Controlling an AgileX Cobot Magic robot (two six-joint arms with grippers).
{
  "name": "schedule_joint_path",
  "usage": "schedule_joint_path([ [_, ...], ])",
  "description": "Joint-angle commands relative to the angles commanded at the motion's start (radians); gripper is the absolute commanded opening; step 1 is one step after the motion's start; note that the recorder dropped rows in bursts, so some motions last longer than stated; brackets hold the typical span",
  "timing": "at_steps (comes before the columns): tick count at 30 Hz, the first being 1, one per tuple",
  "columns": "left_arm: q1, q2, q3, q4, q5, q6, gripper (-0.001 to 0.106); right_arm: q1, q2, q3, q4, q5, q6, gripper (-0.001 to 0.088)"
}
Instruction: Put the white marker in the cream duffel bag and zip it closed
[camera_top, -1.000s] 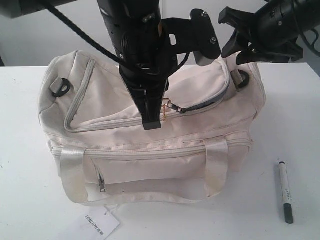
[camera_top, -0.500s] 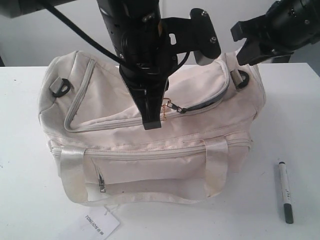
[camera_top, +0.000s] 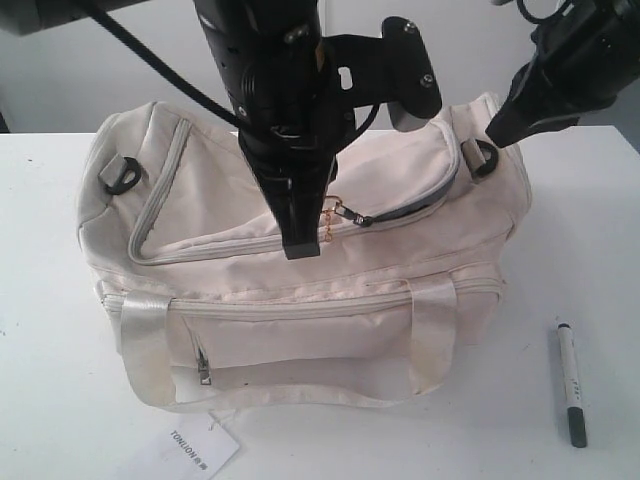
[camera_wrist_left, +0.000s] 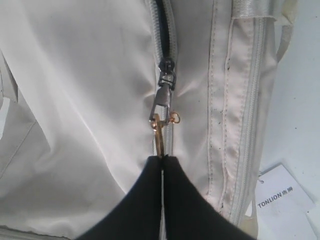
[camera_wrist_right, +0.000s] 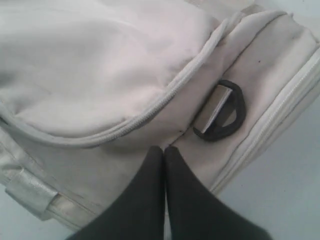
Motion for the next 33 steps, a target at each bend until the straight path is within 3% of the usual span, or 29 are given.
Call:
schedule_joint_path([
  [7, 0.0, 0.0, 0.0, 0.004, -0.014, 0.002, 0.0, 0.002, 0.0, 0.007, 0.021, -0.016, -0.169, 0.0],
  [13, 0.0, 0.0, 0.0, 0.004, -0.017, 0.002, 0.0, 0.002, 0.0, 0.097, 0.095, -0.056, -0.347, 0.0],
  [19, 0.0, 0.0, 0.0, 0.001, -0.029, 0.01, 0.0, 0.002, -0.002, 0.132, 0.1, -0.093, -0.419, 0.0],
  [26, 0.002, 0.0, 0.0, -0.058, -0.081, 0.123, 0.0, 0.002, -0.055, 0.135, 0.135, -0.113, -0.505, 0.0],
  [33, 0.052, 0.0, 0.0, -0.191, -0.136, 0.188, 0.0, 0.002, -0.174, 0.254, 0.109, -0.22, -0.595, 0.0],
])
